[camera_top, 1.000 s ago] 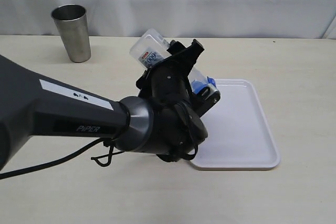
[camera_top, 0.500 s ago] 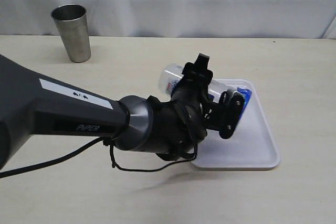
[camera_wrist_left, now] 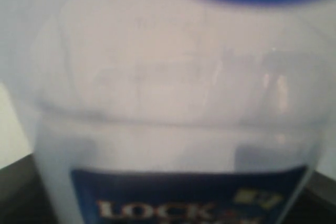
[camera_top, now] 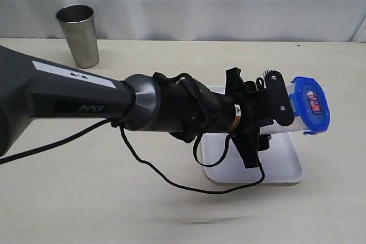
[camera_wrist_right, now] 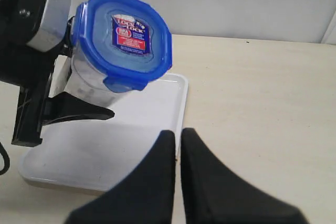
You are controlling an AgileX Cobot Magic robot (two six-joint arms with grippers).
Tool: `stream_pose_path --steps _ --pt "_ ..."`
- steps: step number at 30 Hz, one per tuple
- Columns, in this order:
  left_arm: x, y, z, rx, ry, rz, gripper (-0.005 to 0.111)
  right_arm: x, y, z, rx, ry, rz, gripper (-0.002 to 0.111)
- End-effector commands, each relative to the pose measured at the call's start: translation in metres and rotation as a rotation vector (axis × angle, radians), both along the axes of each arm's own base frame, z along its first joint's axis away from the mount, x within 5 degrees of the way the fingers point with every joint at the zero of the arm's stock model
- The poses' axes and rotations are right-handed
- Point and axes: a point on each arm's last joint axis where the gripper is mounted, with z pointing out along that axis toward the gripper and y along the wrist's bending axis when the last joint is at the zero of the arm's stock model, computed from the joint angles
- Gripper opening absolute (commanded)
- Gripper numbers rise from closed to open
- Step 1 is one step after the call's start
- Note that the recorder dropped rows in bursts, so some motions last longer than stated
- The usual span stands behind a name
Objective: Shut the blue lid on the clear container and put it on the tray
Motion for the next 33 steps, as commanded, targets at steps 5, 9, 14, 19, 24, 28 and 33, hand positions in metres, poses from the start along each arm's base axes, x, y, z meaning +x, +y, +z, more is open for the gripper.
stream_pose_path --steps 5,9,14,19,24,28,33 --pt "0.018 0.016 0.013 -0.306 0.358 -0.097 0.000 0.000 0.000 -0.001 -0.012 0.000 0.000 0.005" --pt "0.026 0.019 0.021 -0.675 0.411 -0.310 0.000 0.000 0.000 -0.001 -0.012 0.000 0.000 0.005" --pt "0.036 0.017 -0.020 -0.793 0.409 -0.231 0.000 0.000 0.000 -0.001 -0.012 0.000 0.000 0.005" --pt "0.037 0.017 -0.047 -0.737 0.380 -0.224 0.000 0.000 0.000 -0.001 -0.012 0.000 0.000 0.005" --pt "0.057 0.027 -0.050 -0.764 0.365 -0.024 0.000 0.000 0.000 -0.001 -0.012 0.000 0.000 0.005" --pt "0.067 0.029 -0.050 -0.716 0.346 0.022 0.000 0.000 0.000 -0.001 -0.012 0.000 0.000 0.005" --pt "0.061 0.024 -0.052 -0.660 0.340 -0.060 0.000 0.000 0.000 -0.001 -0.012 0.000 0.000 0.005"
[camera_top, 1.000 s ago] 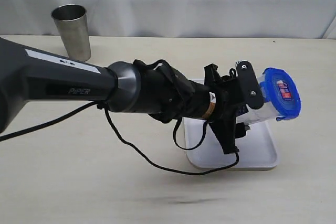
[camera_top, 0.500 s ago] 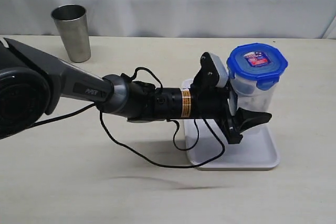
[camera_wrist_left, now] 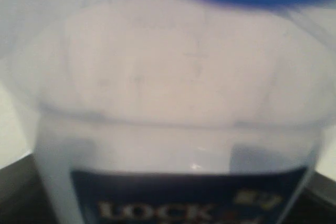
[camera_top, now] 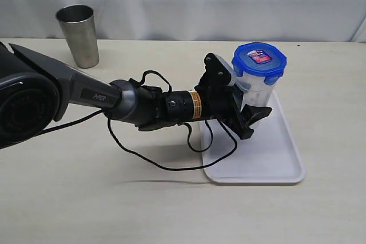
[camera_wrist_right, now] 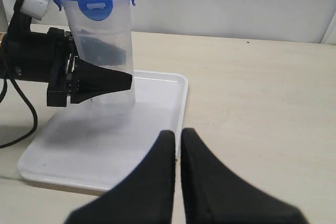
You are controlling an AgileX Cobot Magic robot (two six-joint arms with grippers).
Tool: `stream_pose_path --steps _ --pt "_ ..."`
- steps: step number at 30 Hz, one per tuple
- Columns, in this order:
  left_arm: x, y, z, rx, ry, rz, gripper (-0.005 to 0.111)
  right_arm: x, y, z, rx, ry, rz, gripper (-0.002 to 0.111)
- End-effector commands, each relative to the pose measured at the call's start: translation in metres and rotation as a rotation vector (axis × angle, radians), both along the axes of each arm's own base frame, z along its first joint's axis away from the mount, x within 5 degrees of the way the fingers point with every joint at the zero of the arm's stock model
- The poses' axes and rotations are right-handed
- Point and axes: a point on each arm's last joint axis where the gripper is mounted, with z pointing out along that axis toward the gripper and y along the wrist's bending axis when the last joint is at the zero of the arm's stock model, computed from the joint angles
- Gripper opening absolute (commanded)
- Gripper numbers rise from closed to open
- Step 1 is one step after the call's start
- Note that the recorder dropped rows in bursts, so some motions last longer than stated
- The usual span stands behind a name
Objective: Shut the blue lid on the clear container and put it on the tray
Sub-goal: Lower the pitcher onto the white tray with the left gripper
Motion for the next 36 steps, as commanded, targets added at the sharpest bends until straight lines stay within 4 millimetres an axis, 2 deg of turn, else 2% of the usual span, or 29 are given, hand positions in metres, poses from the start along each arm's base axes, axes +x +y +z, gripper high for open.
stream_pose_path --steps 1,8,11,16,19,27,36 --pt "-0.007 -0.008 0.006 -0.009 -0.040 -0.078 0.000 0.000 0.000 -0.001 -0.012 0.000 0.000 0.005" --pt "0.002 -0.015 0.013 -0.109 -0.038 -0.039 0.000 0.000 0.000 -0.001 -0.012 0.000 0.000 0.005" --pt "0.006 -0.023 0.008 -0.137 0.000 -0.035 0.000 0.000 0.000 -0.001 -0.012 0.000 0.000 0.005" --pt "-0.003 -0.036 -0.005 -0.126 0.020 -0.080 0.000 0.000 0.000 -0.001 -0.012 0.000 0.000 0.005" --pt "-0.009 -0.040 -0.005 -0.139 0.015 -0.101 0.000 0.000 0.000 -0.001 -0.012 0.000 0.000 0.005" --pt "-0.007 -0.041 -0.007 -0.122 0.018 -0.093 0.000 0.000 0.000 -0.001 -0.012 0.000 0.000 0.005" --pt "-0.017 -0.044 -0.012 -0.056 -0.027 -0.195 0.000 0.000 0.000 -0.001 -0.012 0.000 0.000 0.005"
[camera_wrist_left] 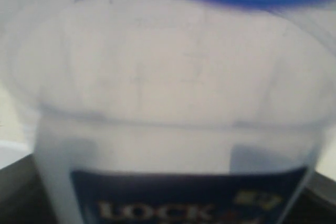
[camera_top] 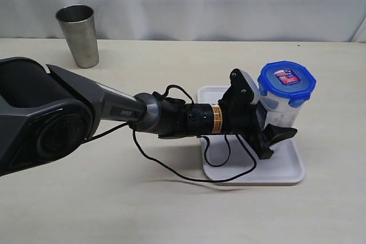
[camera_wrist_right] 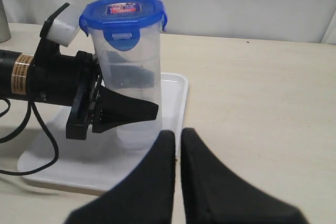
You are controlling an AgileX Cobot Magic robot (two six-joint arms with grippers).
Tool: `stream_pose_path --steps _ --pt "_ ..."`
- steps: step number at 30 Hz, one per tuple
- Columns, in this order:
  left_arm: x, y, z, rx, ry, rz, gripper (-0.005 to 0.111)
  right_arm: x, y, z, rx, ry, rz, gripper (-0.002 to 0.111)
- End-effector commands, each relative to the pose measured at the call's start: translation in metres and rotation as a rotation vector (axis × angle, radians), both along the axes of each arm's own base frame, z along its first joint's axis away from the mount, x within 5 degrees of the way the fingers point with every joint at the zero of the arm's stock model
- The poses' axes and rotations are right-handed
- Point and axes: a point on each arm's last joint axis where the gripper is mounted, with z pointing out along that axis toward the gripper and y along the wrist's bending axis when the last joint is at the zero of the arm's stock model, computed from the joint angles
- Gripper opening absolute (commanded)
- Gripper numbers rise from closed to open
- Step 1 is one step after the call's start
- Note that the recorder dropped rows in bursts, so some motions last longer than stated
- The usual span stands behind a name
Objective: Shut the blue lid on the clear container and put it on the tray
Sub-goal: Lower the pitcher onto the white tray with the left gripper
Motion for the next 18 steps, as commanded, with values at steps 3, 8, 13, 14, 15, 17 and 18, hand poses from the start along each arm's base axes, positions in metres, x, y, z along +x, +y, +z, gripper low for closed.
stream_pose_path --steps 3,8,13,14,15,17,18 --pt "-0.0033 -0.0045 0.0064 -0.027 -0.009 -0.032 0.000 -0.0002 -0.0003 -0.0011 -0.012 0.000 0.000 0.005" --pt "0.0000 -0.0028 0.0010 0.034 -0.005 0.006 0.014 -0.0002 -0.0003 -0.0011 -0.012 0.000 0.000 0.005" --pt "0.0000 -0.0027 0.0008 0.037 -0.006 0.006 0.074 -0.0002 -0.0003 -0.0011 -0.012 0.000 0.000 0.005" --pt "0.0000 -0.0027 0.0008 0.037 -0.006 0.006 0.079 -0.0002 -0.0003 -0.0011 -0.012 0.000 0.000 0.005" --pt "0.0000 -0.0027 0.0008 0.037 -0.006 0.006 0.081 -0.0002 -0.0003 -0.0011 -0.012 0.000 0.000 0.005" --pt "-0.0005 -0.0027 0.0005 0.041 -0.010 0.000 0.081 -0.0002 -0.0003 -0.0011 -0.012 0.000 0.000 0.005" --pt "-0.0005 -0.0027 0.0005 0.041 -0.010 0.000 0.081 -0.0002 -0.0003 -0.0011 -0.012 0.000 0.000 0.005"
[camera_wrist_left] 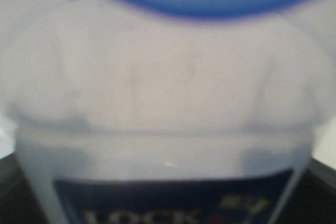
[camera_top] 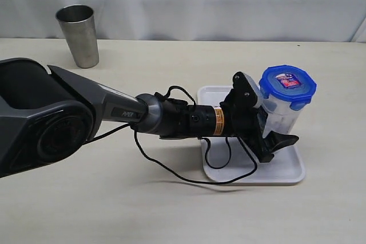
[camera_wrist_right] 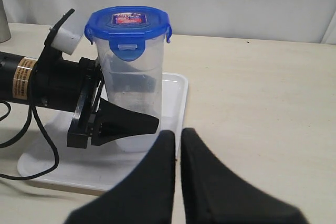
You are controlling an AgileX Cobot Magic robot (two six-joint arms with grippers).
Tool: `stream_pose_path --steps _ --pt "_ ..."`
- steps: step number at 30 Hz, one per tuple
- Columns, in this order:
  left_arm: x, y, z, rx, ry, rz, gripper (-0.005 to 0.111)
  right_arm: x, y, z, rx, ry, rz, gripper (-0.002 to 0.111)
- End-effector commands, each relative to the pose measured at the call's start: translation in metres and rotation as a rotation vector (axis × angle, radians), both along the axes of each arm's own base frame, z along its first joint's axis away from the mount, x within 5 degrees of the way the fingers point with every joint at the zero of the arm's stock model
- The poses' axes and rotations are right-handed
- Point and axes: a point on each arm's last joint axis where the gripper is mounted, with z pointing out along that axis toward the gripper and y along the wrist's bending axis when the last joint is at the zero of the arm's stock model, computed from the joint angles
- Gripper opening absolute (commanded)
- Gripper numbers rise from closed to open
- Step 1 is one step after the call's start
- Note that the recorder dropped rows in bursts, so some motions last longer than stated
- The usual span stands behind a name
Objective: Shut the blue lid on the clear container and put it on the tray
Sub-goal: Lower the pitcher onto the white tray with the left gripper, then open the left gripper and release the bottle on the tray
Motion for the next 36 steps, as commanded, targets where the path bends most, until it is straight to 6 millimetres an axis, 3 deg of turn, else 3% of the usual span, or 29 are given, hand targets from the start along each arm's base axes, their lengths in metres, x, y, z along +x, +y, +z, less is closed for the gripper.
stream_pose_path --steps 1,11,22,36 --pt "0.001 -0.002 0.005 -0.009 -0.006 0.000 0.081 0.000 0.000 -0.001 -0.012 0.000 0.000 0.005" --pt "0.006 0.002 -0.001 0.053 0.035 0.061 0.081 0.000 0.000 -0.001 -0.012 0.000 0.000 0.005" --pt "0.003 0.002 -0.002 0.087 0.000 0.006 0.081 0.000 0.000 -0.001 -0.012 0.000 0.000 0.005" --pt "0.006 0.005 0.024 0.126 -0.016 0.038 0.081 0.000 0.000 -0.001 -0.012 0.000 0.000 0.005"
